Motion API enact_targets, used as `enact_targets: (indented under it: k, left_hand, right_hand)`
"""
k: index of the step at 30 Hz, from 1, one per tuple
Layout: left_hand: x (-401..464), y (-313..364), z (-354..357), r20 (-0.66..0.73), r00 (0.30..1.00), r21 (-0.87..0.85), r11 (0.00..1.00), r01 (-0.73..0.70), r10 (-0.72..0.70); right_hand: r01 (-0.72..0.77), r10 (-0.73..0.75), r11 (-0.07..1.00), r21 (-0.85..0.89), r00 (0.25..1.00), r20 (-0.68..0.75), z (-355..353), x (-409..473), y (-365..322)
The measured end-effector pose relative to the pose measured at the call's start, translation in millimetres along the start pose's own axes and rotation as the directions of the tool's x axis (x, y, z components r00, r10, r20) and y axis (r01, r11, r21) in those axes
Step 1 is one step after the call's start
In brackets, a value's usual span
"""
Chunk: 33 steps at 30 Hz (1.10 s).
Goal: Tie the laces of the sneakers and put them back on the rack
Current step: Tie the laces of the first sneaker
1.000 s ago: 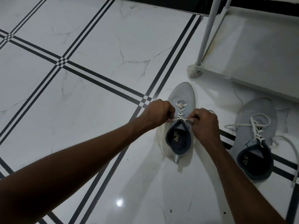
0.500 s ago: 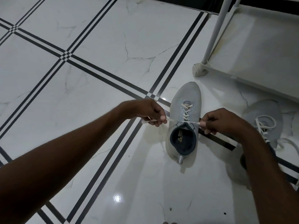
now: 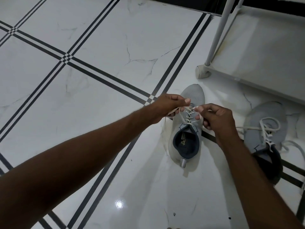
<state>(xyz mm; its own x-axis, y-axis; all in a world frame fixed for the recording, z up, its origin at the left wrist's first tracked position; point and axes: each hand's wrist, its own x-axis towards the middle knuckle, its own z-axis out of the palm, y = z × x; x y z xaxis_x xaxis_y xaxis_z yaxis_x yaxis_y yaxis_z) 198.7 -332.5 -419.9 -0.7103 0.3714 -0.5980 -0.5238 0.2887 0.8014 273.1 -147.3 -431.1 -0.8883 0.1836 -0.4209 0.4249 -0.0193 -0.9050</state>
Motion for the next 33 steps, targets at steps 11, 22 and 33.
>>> enact_targets:
  k: [11, 22, 33]
  left_hand:
    - [10.5, -11.5, 3.2, 0.145, 0.988, -0.082, 0.995, 0.059, -0.047]
    - [6.3, -12.6, 8.7, 0.242, 0.961, -0.132, 0.977, 0.168, -0.133]
    - [3.4, -2.6, 6.0, 0.155, 0.986, 0.261, 0.96, -0.103, 0.063]
  right_hand:
    - [0.247, -0.178, 0.861, -0.444, 0.965, 0.193, 11.1, 2.0, -15.8]
    - [0.118, -0.075, 0.972, -0.205, 0.976, 0.204, 10.5, 3.3, -10.3]
    - [-0.184, 0.182, 0.983, 0.017, 0.98, 0.084, 7.0, 14.2, 13.2]
